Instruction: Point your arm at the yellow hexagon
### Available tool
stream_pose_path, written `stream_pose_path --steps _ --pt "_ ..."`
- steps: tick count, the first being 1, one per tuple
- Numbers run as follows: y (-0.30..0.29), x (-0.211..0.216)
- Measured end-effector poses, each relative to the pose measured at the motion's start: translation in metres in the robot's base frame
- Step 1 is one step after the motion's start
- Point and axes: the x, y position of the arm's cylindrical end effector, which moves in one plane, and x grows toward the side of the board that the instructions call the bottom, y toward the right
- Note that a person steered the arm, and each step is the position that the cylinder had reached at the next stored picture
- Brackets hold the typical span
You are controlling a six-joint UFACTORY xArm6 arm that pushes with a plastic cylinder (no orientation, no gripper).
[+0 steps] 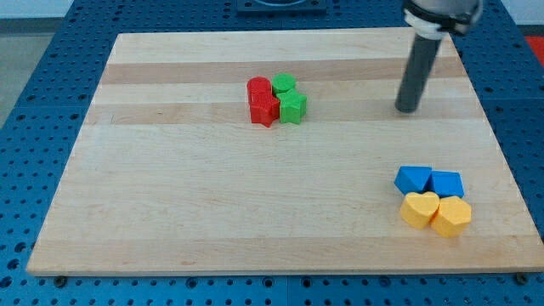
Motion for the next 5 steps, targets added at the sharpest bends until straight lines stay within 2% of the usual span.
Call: stream_pose_path --steps 2,4,5 --pt "0.06 0.075" --pt "0.076 0.148" --pt "0.075 0.167"
